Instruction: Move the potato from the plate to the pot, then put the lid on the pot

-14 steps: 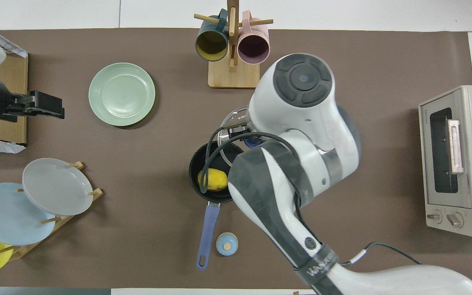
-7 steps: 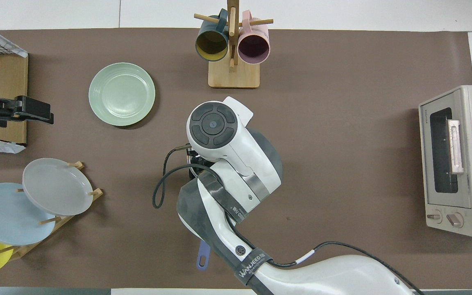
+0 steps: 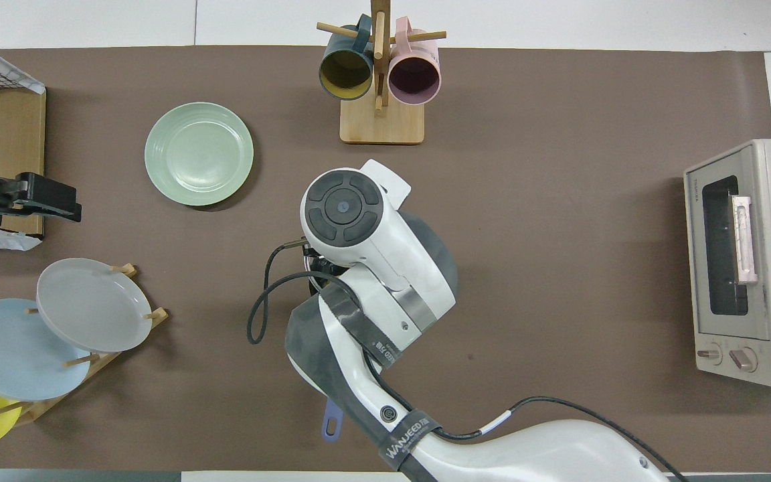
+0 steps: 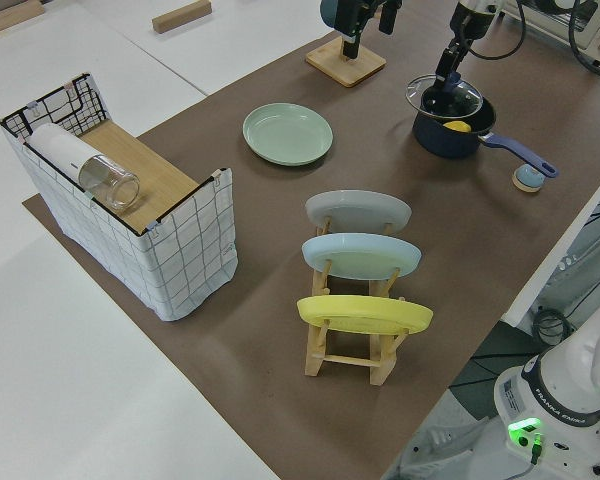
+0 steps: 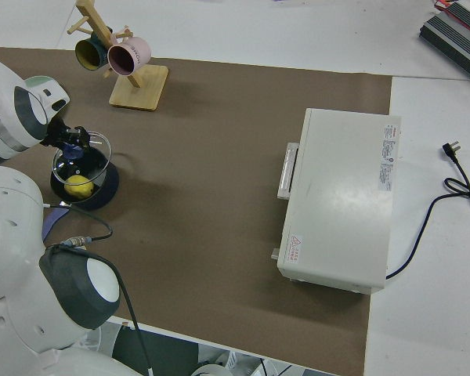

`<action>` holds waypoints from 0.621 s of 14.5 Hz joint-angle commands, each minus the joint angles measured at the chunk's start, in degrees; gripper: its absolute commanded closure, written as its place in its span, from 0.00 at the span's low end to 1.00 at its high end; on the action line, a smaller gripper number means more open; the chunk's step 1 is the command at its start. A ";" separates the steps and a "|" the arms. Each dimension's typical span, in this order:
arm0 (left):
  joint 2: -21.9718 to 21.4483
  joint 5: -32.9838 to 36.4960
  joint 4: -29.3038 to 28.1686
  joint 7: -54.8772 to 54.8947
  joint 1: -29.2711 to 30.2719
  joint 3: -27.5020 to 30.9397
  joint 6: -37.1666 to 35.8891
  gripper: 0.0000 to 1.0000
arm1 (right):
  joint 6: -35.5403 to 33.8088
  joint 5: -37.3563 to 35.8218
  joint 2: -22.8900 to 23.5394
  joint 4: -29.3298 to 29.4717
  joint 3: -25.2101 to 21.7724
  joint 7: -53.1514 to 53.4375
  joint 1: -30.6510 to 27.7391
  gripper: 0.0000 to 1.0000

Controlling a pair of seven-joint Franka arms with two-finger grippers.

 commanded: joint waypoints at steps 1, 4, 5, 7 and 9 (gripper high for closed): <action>-0.56 -0.71 -0.15 -0.09 -0.24 0.00 -1.40 0.00 | -2.89 -3.28 -0.88 -0.11 0.35 2.87 1.08 1.00; -0.29 -1.43 0.47 -0.09 0.37 -0.53 -1.40 0.00 | -5.71 -3.37 -3.51 -0.80 0.35 2.87 0.91 1.00; -0.21 -1.34 0.56 -0.09 0.55 -0.71 -1.40 0.00 | -5.80 -3.29 -4.48 -1.68 0.35 2.79 0.91 1.00; -0.21 -1.34 0.56 -0.01 0.81 -0.71 -1.32 0.00 | -5.81 -3.28 -6.33 -3.35 0.35 2.87 0.82 1.00; -0.47 -1.34 0.47 0.08 1.42 -0.88 -1.14 0.00 | -4.50 -3.28 -7.21 -5.45 0.35 3.05 0.91 1.00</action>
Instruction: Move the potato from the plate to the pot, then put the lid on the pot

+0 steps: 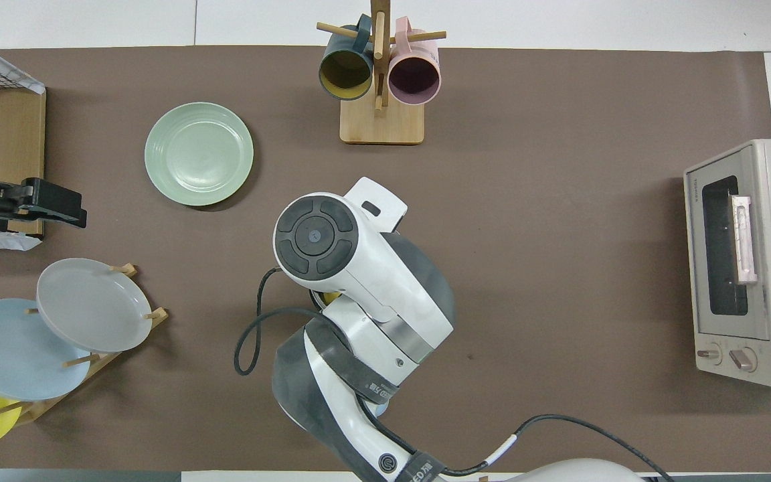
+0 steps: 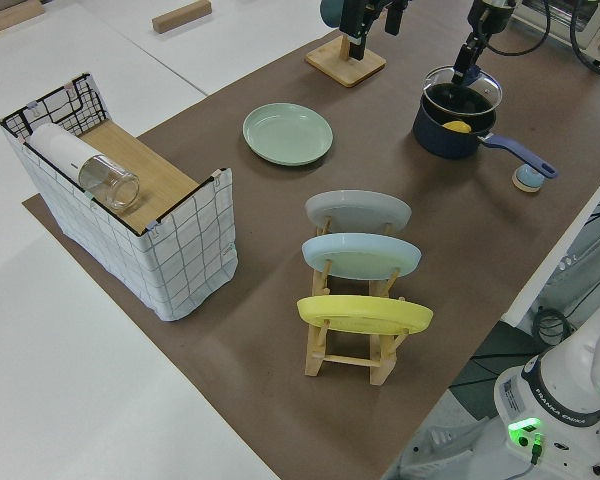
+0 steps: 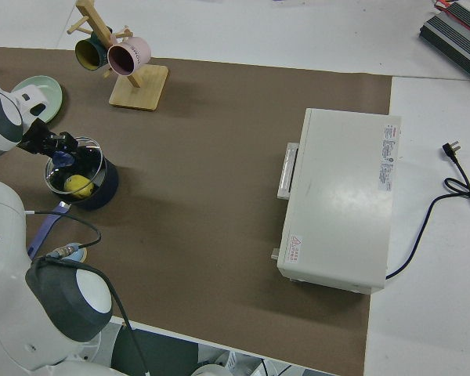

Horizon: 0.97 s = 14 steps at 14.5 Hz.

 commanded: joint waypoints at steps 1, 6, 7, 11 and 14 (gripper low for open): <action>-0.56 -0.64 0.37 0.18 1.34 -0.66 -0.54 0.00 | 2.99 -0.99 -3.43 -5.68 0.40 0.86 -0.25 1.00; -0.73 -0.64 0.11 0.35 1.08 -0.66 -0.53 0.00 | 13.81 -1.17 -5.11 -13.42 0.40 0.51 -0.07 1.00; -0.73 -0.64 0.11 0.27 0.99 -0.66 -0.53 0.00 | 13.99 -1.17 -5.02 -13.43 0.40 0.33 -0.16 1.00; -0.82 -0.64 -0.07 0.53 0.72 -0.66 -0.27 0.00 | 14.78 -1.17 -4.76 -14.04 0.40 0.42 -0.07 1.00; -0.91 -0.64 -0.24 0.62 0.72 -0.66 -0.27 0.00 | 13.64 -0.99 -4.76 -14.04 0.40 0.68 -0.16 1.00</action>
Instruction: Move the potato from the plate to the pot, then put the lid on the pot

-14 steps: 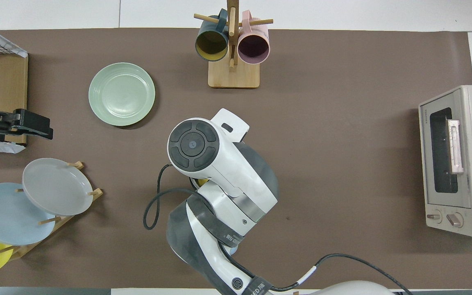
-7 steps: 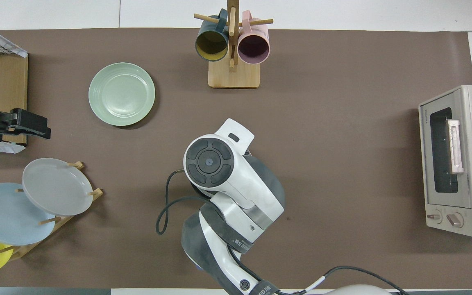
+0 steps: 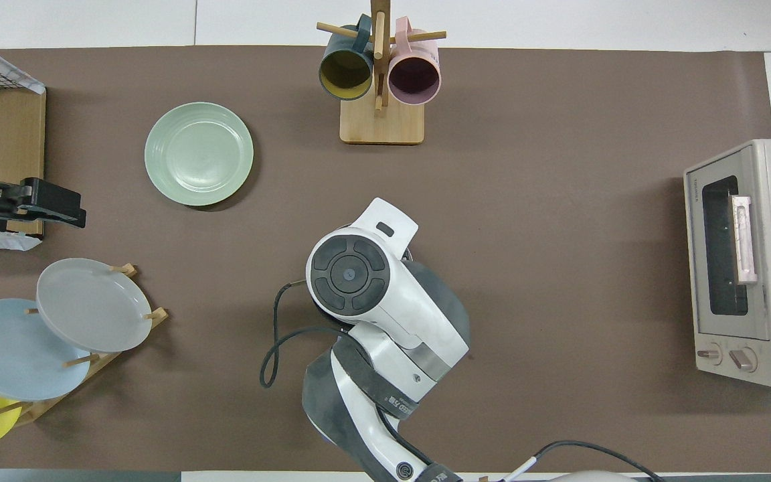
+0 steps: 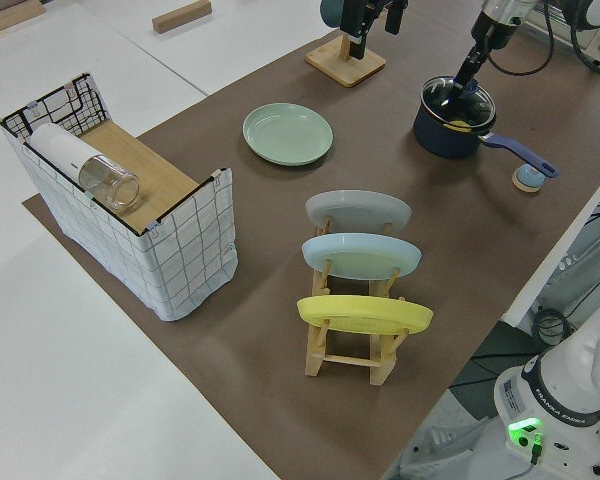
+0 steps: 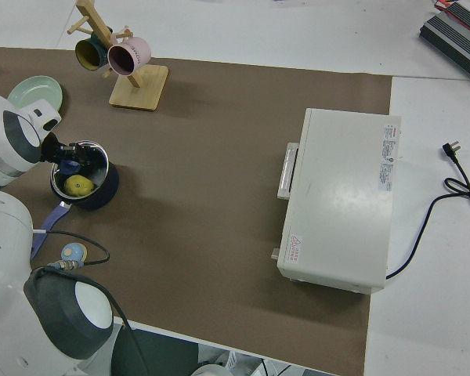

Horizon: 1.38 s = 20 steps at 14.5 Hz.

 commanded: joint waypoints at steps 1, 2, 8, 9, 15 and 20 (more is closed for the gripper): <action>-0.82 -0.64 -0.29 0.70 0.33 -0.18 -0.27 0.00 | 0.35 -0.32 -1.09 -2.33 0.32 0.68 -0.32 1.00; -0.82 -0.64 -0.37 0.36 0.33 -0.18 -0.27 0.00 | -0.96 -0.06 -1.09 -1.90 0.32 0.86 -0.32 1.00; -0.99 -0.64 -0.55 0.18 0.24 -0.18 -0.36 0.00 | -3.35 0.12 -1.01 -0.67 0.32 2.34 -0.23 1.00; -0.99 -0.64 -0.72 0.18 0.33 -0.09 -0.54 0.00 | -3.52 0.12 -0.83 -0.31 0.49 3.14 -0.32 1.00; -0.99 -0.55 -0.73 0.18 1.03 0.17 -0.54 0.00 | -1.15 0.65 -0.57 -0.31 0.58 3.41 -0.23 1.00; -0.99 -0.55 -0.72 0.18 0.94 0.17 -0.54 0.00 | -0.19 0.74 -0.65 -0.75 0.58 3.50 -0.23 1.00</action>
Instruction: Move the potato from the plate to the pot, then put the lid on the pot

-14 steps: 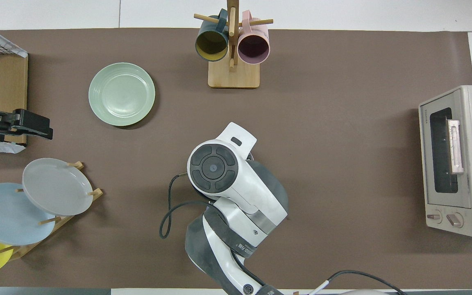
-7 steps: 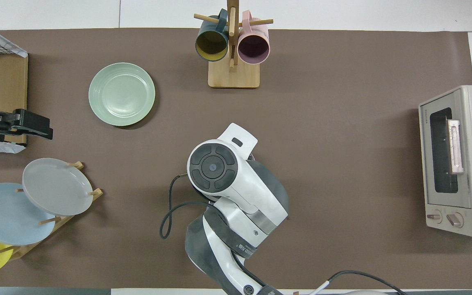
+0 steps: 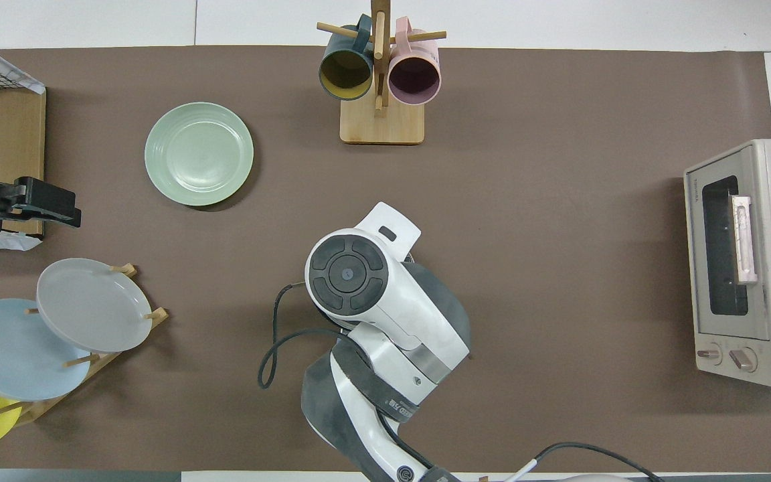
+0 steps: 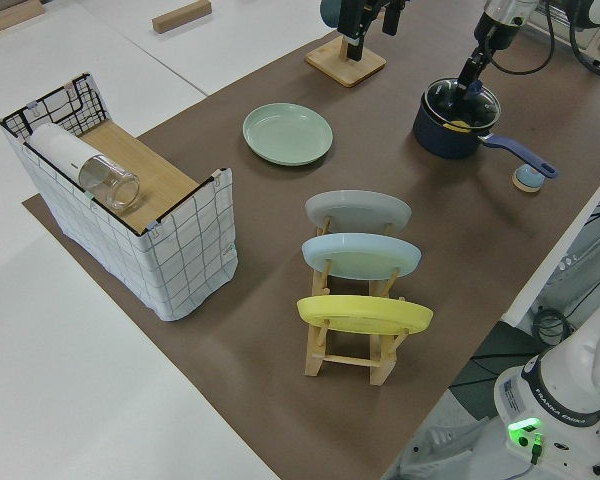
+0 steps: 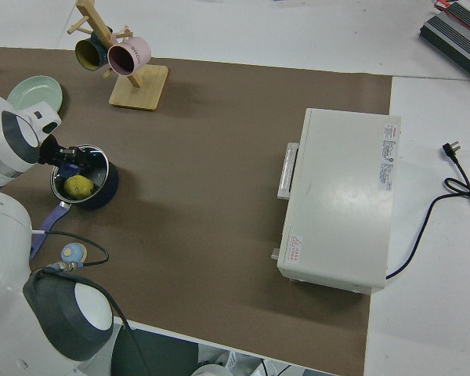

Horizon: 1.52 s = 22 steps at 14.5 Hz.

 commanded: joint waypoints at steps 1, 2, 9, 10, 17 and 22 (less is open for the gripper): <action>-0.98 -0.55 -0.54 0.18 0.66 -0.20 -0.54 0.00 | 2.42 0.29 -0.42 -1.04 0.41 1.25 -0.15 1.00; -0.98 -0.55 -0.54 0.18 0.66 -0.20 -0.54 0.00 | 2.69 0.29 -0.43 -1.39 0.41 1.25 -0.15 1.00; -0.98 -0.55 -0.72 0.18 0.66 -0.20 -0.54 0.00 | 4.10 0.03 -0.51 -3.33 0.41 0.99 -0.07 1.00; -0.98 -0.55 -0.72 0.18 0.66 -0.20 -0.54 0.00 | 3.66 0.03 -0.51 -3.33 0.41 0.90 -0.15 1.00; -0.98 -0.55 -0.72 0.18 0.66 -0.20 -0.54 0.00 | 3.75 -0.59 -0.60 -3.68 0.41 0.46 -0.24 1.00; -0.98 -0.55 -0.54 0.18 0.66 -0.20 -0.54 0.00 | 1.21 -0.68 -0.95 -1.06 0.06 0.37 -1.21 0.00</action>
